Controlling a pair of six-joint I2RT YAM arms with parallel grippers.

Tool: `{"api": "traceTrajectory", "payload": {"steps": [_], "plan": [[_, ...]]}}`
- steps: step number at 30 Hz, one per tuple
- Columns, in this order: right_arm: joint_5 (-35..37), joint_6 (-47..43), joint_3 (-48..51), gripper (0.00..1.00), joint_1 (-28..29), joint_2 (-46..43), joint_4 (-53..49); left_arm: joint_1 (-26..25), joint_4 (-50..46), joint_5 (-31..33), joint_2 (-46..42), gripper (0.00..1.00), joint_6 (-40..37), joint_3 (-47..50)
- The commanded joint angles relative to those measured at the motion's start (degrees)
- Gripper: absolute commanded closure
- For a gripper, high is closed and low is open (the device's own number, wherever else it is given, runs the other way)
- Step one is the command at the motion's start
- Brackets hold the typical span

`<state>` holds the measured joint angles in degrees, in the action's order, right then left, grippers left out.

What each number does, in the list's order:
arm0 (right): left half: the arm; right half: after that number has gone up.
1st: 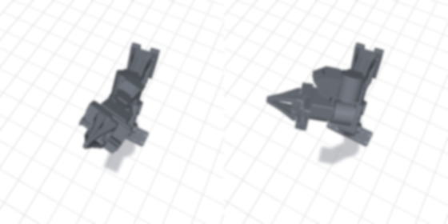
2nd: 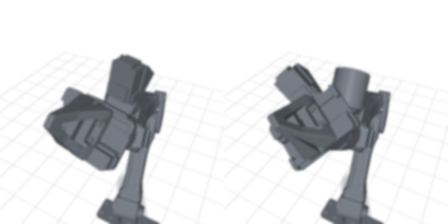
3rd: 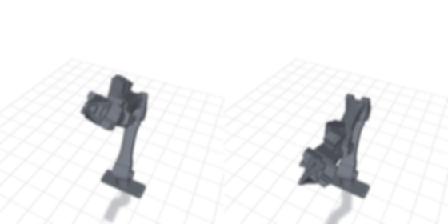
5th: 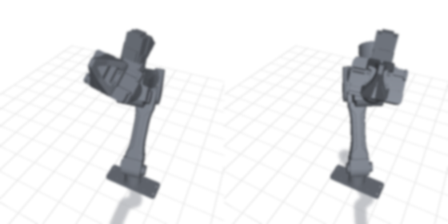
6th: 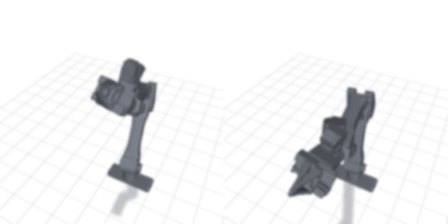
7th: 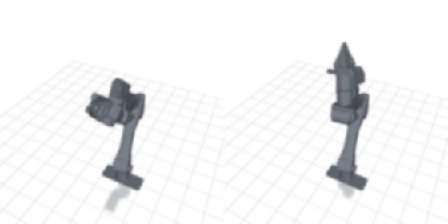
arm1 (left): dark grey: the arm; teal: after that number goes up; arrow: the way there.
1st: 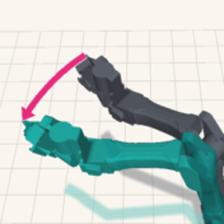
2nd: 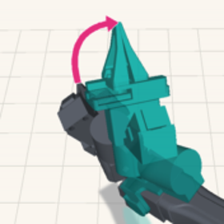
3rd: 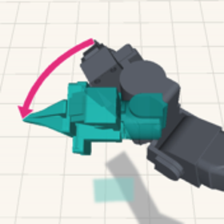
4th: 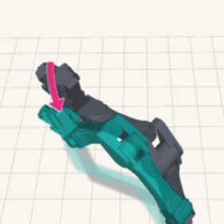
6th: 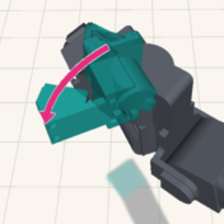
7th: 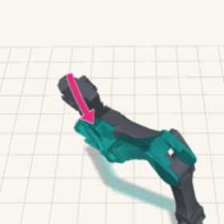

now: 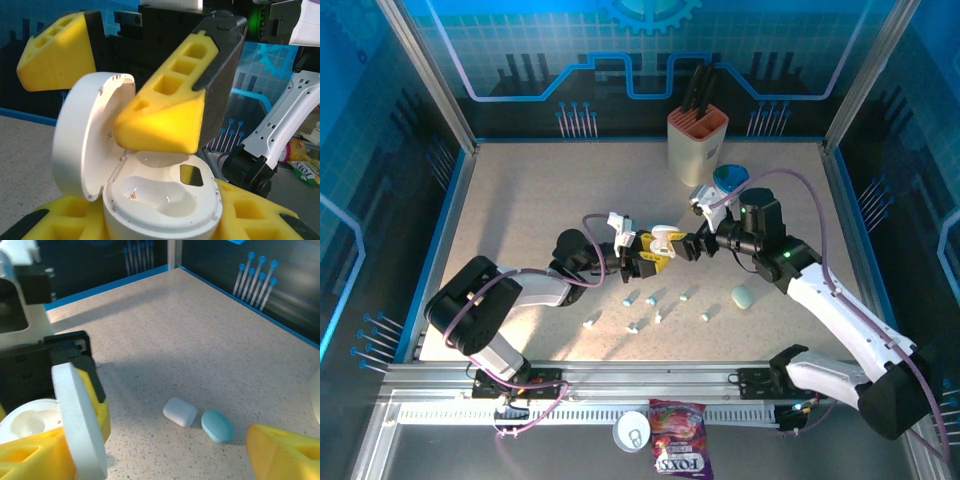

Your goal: Insert wireless bluetooth earbuds into charging case

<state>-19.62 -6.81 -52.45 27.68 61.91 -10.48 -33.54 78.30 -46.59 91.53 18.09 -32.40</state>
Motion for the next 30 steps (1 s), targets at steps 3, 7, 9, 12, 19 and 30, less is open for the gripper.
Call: {"api": "traceTrajectory", "payload": {"steps": [3,7,9,12,19,30], "plan": [[-12.2,-1.9,-2.4,0.25,-1.3,1.7,-2.1,0.2,2.0,-4.7,-2.2,0.68,1.2,0.2],[-16.3,1.3,-3.4,0.45,-3.1,3.2,-1.6,0.2,2.0,-5.0,-2.9,0.67,1.0,0.4],[-18.5,2.5,-3.5,0.59,-3.5,3.7,-0.6,0.2,2.0,-5.0,-3.1,0.68,1.1,0.4],[-21.2,1.7,-3.6,0.8,-3.6,3.8,-0.3,0.2,2.0,-4.9,-3.2,0.67,1.1,0.2],[-20.1,0.3,-1.8,1.0,-2.4,1.9,2.7,0.2,2.1,-3.1,-2.7,0.57,1.6,-0.2],[-11.3,-0.1,1.5,1.0,0.7,-0.9,8.0,0.2,2.0,-1.0,-2.3,0.43,2.2,0.2]]}}
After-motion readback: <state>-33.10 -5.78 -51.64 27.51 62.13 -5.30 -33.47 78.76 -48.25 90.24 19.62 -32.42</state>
